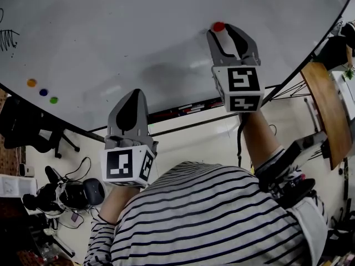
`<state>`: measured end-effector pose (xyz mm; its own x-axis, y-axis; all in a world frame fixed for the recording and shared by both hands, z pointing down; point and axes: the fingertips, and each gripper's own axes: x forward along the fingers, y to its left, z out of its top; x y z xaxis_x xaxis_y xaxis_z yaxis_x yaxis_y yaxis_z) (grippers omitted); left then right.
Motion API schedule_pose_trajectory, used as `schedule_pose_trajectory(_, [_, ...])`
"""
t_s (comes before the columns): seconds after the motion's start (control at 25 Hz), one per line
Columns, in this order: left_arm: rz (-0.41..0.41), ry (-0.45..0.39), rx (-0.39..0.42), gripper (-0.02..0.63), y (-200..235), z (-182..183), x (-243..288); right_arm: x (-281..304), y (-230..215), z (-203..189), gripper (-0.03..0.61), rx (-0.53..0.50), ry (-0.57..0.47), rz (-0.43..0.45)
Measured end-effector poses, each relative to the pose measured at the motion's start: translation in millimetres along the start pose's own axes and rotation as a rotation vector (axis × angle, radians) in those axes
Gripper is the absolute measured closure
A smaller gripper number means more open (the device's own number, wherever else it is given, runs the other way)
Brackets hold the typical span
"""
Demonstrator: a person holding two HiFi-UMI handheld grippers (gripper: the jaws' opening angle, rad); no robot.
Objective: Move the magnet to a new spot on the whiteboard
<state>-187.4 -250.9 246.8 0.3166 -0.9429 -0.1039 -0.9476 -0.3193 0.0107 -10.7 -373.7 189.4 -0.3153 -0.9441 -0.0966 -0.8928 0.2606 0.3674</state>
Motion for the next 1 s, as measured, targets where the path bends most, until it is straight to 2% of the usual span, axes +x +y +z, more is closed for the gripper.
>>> schedule_pose_trajectory(0.28, [0.004,-0.004,0.001,0.597,-4,-1,-3,-2,-2,5,0.423,-0.006,-0.02,-0.016])
schedule_pose_trajectory(0.6, [0.021,-0.016,0.02,0.597,1,5,0,-4,-3,4,0.453,-0.02,-0.026,-0.037])
schedule_pose_trajectory(1.0, [0.024,-0.027,0.029,0.597,2,13,10,-6,0,1,0.454,0.0,-0.007,-0.01])
